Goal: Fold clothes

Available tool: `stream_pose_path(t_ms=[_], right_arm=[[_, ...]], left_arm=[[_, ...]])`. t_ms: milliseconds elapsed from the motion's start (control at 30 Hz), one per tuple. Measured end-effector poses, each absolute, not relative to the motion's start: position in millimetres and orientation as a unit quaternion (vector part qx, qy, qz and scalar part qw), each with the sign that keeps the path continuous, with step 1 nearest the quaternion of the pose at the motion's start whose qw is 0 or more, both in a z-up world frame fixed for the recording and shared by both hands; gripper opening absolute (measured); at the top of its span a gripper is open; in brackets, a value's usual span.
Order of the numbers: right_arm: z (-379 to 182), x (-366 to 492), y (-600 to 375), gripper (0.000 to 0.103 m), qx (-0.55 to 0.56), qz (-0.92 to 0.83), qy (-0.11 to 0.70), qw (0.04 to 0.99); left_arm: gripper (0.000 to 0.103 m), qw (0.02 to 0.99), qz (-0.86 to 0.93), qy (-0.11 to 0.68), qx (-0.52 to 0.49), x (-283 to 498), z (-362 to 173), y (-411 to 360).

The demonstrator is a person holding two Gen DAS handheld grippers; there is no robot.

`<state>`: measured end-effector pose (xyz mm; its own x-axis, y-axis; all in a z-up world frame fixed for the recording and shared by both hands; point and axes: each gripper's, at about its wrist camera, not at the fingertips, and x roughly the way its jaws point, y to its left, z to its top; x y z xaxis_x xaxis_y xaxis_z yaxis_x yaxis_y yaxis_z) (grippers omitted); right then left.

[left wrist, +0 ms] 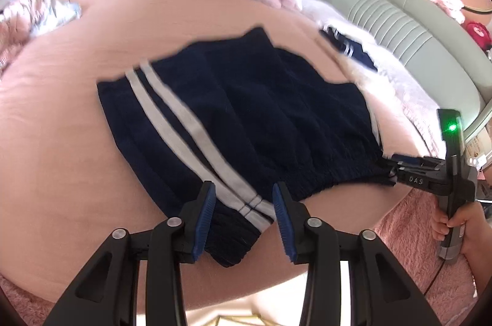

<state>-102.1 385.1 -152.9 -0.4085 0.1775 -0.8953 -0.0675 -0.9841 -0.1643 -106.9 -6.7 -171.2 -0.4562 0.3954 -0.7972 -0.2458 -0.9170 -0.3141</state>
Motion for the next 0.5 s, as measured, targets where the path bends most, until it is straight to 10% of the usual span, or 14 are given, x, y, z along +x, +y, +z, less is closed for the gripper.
stream_pose_path(t_ms=[500], right_arm=[[-174.8, -125.0, 335.0, 0.044, -0.546, 0.836, -0.040, 0.025]], left_arm=[[0.041, 0.181, 0.842, -0.079, -0.502, -115.8, -179.6, -5.9]])
